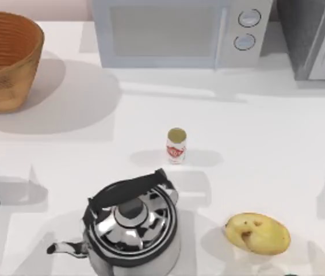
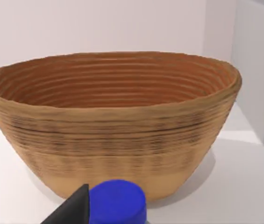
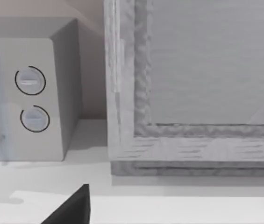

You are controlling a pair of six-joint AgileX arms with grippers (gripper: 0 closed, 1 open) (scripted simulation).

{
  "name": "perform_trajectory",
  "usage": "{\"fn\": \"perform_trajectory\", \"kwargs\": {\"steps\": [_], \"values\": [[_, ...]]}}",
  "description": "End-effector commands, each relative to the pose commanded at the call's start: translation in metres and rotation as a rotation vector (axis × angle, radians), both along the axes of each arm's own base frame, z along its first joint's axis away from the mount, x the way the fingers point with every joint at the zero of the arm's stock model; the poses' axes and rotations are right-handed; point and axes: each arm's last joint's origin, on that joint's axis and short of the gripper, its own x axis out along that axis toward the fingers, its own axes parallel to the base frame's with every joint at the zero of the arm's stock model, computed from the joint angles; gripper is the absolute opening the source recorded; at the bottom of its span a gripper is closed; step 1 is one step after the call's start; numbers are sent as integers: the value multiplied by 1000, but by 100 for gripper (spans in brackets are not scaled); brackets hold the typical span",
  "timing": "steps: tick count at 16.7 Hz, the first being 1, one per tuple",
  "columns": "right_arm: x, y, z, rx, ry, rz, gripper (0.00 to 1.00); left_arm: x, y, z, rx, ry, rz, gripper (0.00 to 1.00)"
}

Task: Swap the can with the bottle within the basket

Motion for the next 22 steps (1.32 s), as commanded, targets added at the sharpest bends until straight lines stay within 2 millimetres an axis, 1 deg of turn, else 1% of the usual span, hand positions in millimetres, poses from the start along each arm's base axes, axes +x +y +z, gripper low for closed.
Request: {"fn": "perform_trajectory", "kwargs": {"steps": [3, 7, 10, 13, 16, 22], "values": [[0, 0, 0, 0, 0, 0, 100, 14, 8, -10, 11, 93, -5, 100], [0, 0, 0, 0, 0, 0, 100, 30, 23, -30, 1, 231, -11, 100], [0, 0, 0, 0, 0, 0, 100, 37, 34, -44, -16, 300, -13, 100], [0, 0, 0, 0, 0, 0, 100, 40, 42, -54, -28, 335, -14, 100], [0, 0, 0, 0, 0, 0, 100, 40, 44, -57, -33, 345, -14, 100], [0, 0, 0, 0, 0, 0, 100, 42, 43, -57, -33, 345, -16, 100]]}}
